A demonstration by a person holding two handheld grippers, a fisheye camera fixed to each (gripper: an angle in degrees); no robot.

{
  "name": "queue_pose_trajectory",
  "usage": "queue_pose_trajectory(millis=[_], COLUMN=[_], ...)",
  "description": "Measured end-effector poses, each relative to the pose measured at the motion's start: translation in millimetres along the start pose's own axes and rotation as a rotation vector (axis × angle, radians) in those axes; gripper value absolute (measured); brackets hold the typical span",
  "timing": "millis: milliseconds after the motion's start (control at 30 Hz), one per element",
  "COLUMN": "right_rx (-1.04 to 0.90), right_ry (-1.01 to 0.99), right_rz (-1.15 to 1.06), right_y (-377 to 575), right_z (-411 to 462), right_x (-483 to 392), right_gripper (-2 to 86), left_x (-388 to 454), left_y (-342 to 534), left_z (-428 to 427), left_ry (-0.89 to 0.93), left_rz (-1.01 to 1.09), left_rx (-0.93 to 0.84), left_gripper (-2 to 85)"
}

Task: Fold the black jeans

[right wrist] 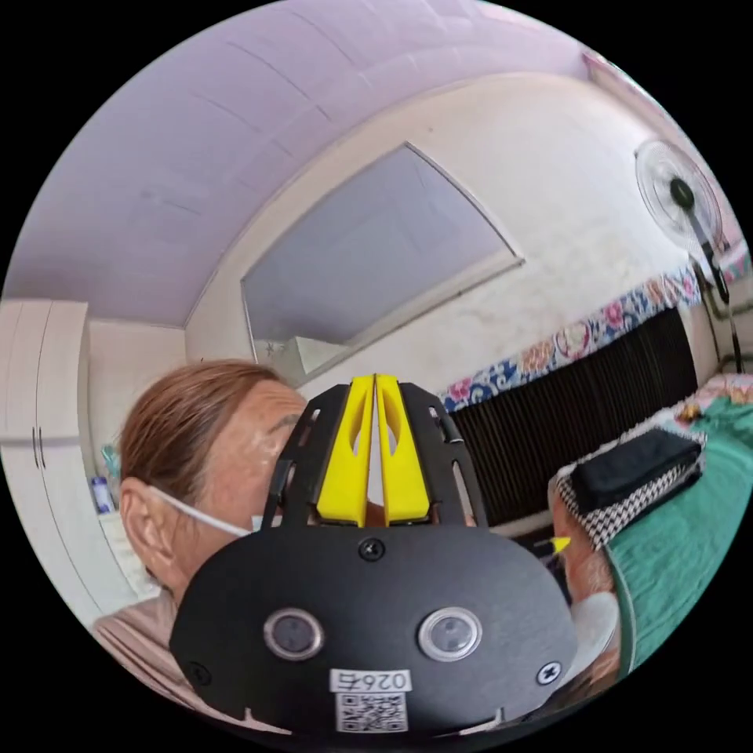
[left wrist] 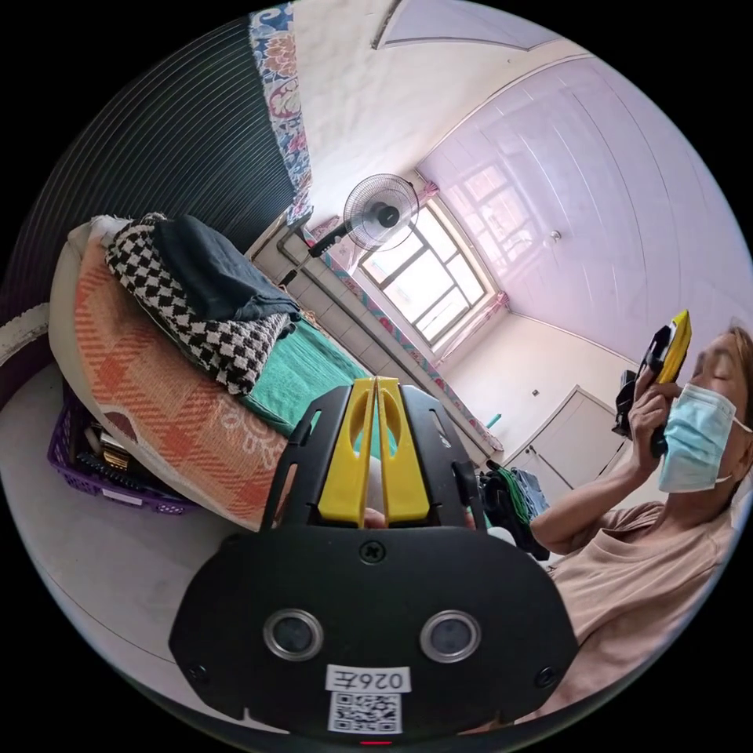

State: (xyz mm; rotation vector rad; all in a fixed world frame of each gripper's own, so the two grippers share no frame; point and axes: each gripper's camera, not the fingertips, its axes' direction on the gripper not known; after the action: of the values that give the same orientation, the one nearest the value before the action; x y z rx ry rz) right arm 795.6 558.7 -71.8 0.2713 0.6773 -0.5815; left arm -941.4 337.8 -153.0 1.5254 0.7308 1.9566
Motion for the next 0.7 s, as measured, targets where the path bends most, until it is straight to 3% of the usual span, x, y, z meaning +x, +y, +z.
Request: queue_pose_trajectory(millis=[133,467,633,700], right_rx=[0.043,-0.036,-0.078,-0.03], right_ry=[0.051,0.192,-0.02,0.06], right_rz=[-0.188,-0.192,-0.161,-0.217], right_y=[-1.1,-41.4,-72.6,-72.7], right_z=[-12.8,17.3,39.3,36.0], right_x=[-15.9,18.1,32.2,35.2], right_gripper=[-0.9,-0.9,-0.9,-1.0], left_x=[-9.0,-3.1,0.0,0.6], left_y=[20.2,58.1,67.9,66.9], left_z=[-15.4,-29.5,-30.4,-30.8], left_ry=[-0.012,0.004,0.005,-0.004], left_rz=[-0.029,-0.024,-0.023,-0.012], left_rx=[-0.005,-0.021,-0.009,0.007], left_gripper=[-1.0,-1.0,-0.9,-0.7])
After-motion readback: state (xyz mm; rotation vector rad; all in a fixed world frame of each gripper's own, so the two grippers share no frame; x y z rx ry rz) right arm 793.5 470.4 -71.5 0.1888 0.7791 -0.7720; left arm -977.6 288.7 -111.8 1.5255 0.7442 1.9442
